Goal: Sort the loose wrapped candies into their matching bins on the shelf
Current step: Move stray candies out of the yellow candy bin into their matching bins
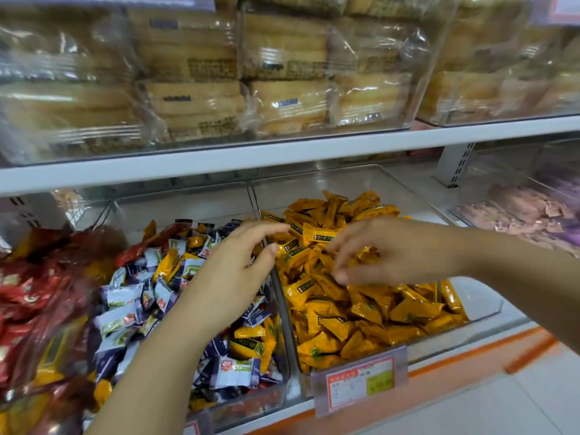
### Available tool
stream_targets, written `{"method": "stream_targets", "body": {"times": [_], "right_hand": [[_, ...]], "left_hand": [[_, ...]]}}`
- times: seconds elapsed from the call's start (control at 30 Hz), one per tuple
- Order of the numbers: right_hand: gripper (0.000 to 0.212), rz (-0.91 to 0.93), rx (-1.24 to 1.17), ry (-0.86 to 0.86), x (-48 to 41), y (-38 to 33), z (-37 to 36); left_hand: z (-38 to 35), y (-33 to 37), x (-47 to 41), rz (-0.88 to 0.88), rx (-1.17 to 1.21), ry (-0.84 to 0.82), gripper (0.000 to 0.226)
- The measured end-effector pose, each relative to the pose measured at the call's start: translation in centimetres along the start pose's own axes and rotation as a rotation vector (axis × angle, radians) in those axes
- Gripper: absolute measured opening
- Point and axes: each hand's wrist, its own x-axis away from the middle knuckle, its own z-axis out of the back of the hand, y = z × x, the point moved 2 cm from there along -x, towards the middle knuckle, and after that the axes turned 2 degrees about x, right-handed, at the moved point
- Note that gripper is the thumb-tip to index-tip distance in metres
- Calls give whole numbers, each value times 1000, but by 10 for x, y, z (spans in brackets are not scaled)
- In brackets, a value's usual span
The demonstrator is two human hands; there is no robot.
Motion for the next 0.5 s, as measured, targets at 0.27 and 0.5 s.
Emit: {"method": "stream_targets", "body": {"times": [0.27, 0.5], "right_hand": [[63, -158, 114, -57, -110, 9, -26], [45, -99, 168, -223, -93, 16, -24]], "left_hand": [[1, -7, 1, 42, 92, 1, 32], [2, -6, 0, 77, 100, 0, 32]]}}
